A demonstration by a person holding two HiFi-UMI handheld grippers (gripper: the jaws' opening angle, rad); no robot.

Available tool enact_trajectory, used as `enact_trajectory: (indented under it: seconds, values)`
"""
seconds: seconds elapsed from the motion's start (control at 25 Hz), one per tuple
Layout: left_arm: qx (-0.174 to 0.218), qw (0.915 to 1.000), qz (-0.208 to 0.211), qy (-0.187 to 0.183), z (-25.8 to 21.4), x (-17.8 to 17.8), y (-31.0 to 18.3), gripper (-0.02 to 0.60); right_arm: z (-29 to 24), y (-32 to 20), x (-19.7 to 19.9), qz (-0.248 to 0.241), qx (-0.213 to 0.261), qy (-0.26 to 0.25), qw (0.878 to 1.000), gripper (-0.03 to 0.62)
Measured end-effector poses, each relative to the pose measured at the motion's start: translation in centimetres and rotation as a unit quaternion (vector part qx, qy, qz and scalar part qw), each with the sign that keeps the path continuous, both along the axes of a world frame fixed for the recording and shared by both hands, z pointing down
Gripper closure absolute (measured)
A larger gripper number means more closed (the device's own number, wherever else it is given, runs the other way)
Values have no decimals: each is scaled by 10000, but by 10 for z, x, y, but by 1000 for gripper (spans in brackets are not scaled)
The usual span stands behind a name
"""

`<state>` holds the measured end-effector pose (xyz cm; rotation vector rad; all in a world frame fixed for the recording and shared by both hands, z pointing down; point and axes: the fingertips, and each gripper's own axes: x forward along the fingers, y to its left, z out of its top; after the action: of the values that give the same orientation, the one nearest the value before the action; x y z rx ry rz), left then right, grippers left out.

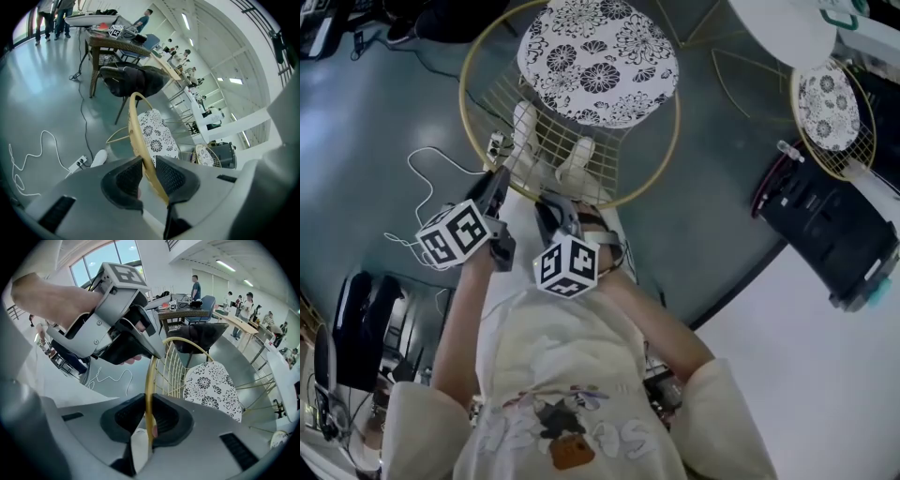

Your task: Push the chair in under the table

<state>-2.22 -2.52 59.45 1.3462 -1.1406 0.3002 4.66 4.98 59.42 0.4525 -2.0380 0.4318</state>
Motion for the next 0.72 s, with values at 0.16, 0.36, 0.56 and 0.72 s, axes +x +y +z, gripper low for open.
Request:
enact_trajectory:
  seconds: [0.16, 0.36, 0.56, 0.72]
  values:
    - [37, 9999, -109, 60, 9, 0, -6, 491, 8, -5, 0, -13, -27, 94, 10000, 539]
    - [79, 9997, -197, 148, 17, -3, -6, 491, 14, -6, -2, -93, -98, 174, 9998, 539]
    - [53, 9995, -257, 169, 15, -4, -14, 491, 12, -14, -3, -39, -118, 268, 9996, 539]
    - [156, 9993, -213, 248, 21, -5, -14, 491, 18, -14, -4, 12, 26, 377, 9993, 539]
